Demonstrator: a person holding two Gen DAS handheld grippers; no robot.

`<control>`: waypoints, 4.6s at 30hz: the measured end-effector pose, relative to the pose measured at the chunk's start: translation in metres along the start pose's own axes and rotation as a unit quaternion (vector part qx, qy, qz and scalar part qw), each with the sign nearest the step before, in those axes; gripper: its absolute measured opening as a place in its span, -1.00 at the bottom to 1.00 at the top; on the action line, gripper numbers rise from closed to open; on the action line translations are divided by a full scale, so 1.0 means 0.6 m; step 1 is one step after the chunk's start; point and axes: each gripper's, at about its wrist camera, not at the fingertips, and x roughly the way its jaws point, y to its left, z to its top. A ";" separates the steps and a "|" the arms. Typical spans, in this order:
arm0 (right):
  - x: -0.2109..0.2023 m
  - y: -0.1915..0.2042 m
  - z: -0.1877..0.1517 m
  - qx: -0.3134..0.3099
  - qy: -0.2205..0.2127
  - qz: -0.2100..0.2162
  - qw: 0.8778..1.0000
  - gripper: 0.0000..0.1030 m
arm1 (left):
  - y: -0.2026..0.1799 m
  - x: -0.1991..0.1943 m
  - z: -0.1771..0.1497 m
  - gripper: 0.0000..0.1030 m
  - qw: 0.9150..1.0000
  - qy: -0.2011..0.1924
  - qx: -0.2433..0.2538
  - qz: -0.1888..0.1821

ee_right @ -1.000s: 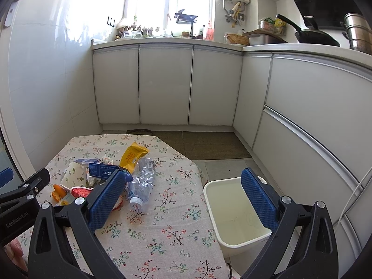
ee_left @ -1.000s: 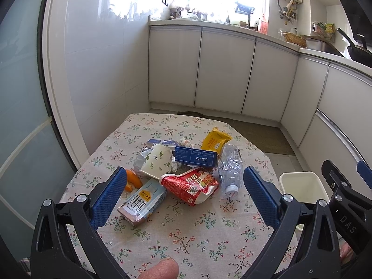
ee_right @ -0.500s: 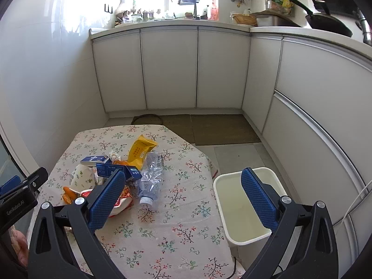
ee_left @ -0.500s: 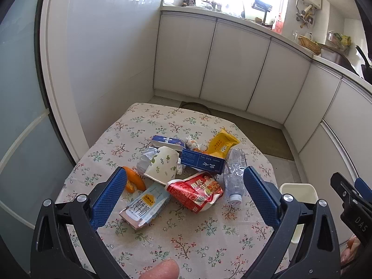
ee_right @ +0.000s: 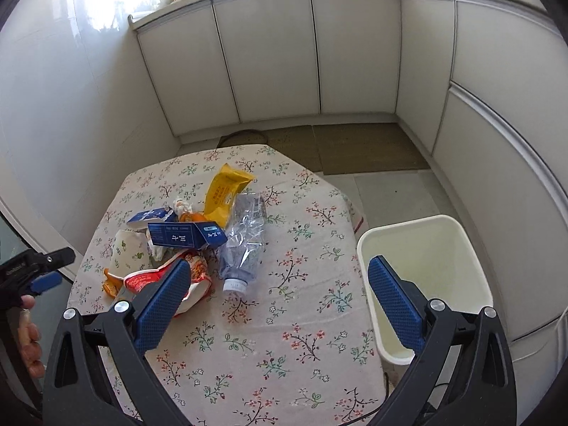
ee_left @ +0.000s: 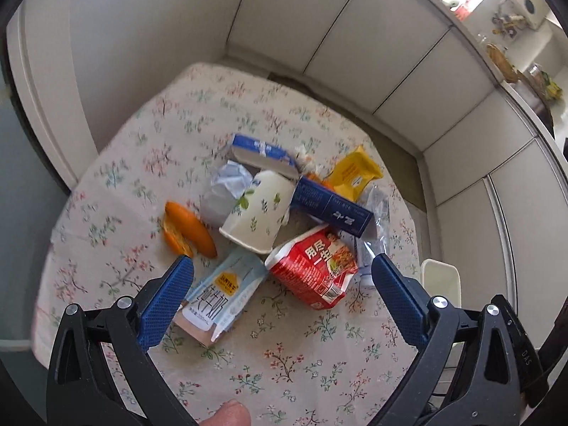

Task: Collect trash
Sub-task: 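Grasp the white paper cup with the left tool while the right tool grasps the red noodle cup, then carry the red noodle cup with the right tool over the white bin and release it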

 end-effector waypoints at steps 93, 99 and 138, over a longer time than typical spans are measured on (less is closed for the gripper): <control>0.097 0.243 -0.003 -0.196 0.022 0.243 0.950 -0.28 | -0.005 -0.063 0.050 -0.56 0.995 -0.086 0.042 -0.035; 0.046 0.211 0.021 -0.166 -0.026 0.241 0.956 -0.28 | -0.030 -0.074 0.048 -0.56 0.991 -0.111 0.047 -0.054; 0.072 -0.288 0.002 0.063 0.020 -0.087 0.994 -0.26 | -0.367 0.098 -0.068 -0.56 0.974 -0.037 0.167 -0.149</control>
